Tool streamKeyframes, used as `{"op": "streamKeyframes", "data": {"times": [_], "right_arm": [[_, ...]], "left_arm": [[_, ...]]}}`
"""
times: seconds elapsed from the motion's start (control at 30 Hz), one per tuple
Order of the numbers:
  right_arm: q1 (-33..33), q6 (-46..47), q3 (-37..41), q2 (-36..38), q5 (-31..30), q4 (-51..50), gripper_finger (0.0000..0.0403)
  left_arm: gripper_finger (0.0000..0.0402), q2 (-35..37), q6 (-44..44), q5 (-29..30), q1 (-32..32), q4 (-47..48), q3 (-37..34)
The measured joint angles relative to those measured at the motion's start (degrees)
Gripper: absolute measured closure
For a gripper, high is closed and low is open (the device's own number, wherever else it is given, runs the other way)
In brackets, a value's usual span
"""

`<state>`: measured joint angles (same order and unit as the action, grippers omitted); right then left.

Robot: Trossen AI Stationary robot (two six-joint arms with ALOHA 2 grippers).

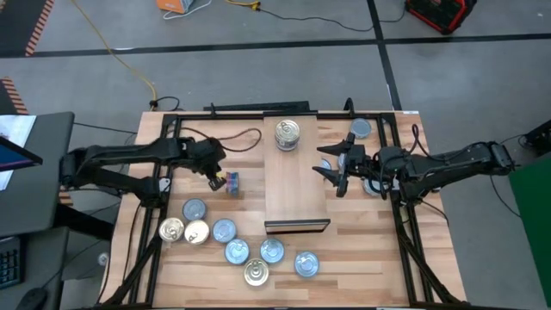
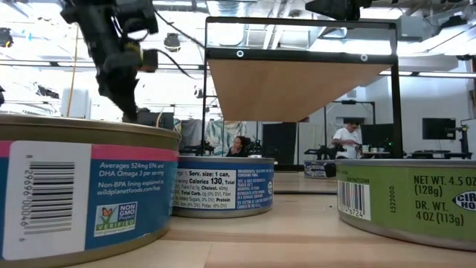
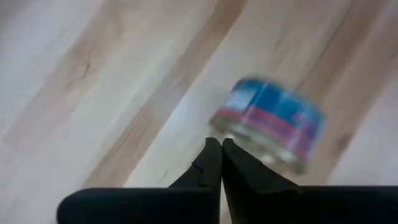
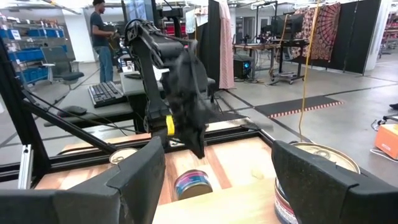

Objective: Stack canned seafood by type on shelf
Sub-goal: Stack the blue and pink tuna can on the shelf on top of the other blue and pink tuna can

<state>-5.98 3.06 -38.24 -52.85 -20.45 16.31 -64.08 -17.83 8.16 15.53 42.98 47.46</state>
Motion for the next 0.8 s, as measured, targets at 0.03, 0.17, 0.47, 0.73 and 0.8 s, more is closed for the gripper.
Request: {"op": "streamKeyframes", "data": {"times": [0.03, 0.17, 0.47, 0.73, 0.8], "right_arm": [[0.0, 0.05, -0.02, -0.01, 0.0, 0.01, 0.0085], [0.0, 0.99, 0.0, -0.01, 0.0, 0.0, 0.0085], [0.04, -0.12, 0.0, -0.01, 0.0, -0.32, 0.0085], [1.0, -1.47, 0.0, -0.01, 0.02, -0.36, 0.0085], [1.36, -1.47, 0.0, -0.01, 0.02, -0.39, 0.0085]], "left_arm": [[0.0389, 0.98, -2.22, -0.03, -0.71, -0.8, 0.01], [0.0345, 2.36, -10.84, -0.39, -4.17, -3.87, 0.03], [0.0173, -2.55, -24.13, -0.41, -8.99, -5.54, 0.05], [0.0062, -10.01, -28.18, -1.48, -9.89, -5.74, 0.05], [0.0056, -11.6, -28.28, -1.23, -9.88, -6.08, 0.05]]}}
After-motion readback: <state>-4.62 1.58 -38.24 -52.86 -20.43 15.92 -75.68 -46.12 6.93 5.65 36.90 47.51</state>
